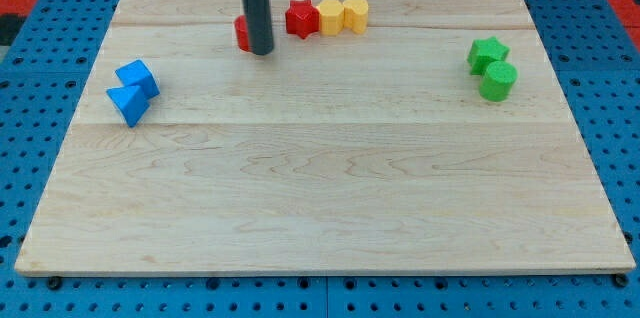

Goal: Slide the red circle towards the red star

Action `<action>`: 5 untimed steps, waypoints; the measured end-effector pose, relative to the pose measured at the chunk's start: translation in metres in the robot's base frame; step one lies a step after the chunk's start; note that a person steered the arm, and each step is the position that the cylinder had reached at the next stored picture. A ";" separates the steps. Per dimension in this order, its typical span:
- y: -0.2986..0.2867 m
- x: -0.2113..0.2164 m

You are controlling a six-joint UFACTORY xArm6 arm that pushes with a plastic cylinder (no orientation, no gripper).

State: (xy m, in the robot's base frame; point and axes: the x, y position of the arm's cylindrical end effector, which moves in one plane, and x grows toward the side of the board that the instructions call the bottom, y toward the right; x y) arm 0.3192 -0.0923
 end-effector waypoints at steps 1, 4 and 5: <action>-0.019 0.000; -0.079 -0.020; -0.084 -0.040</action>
State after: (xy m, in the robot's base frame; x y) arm 0.2789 -0.1762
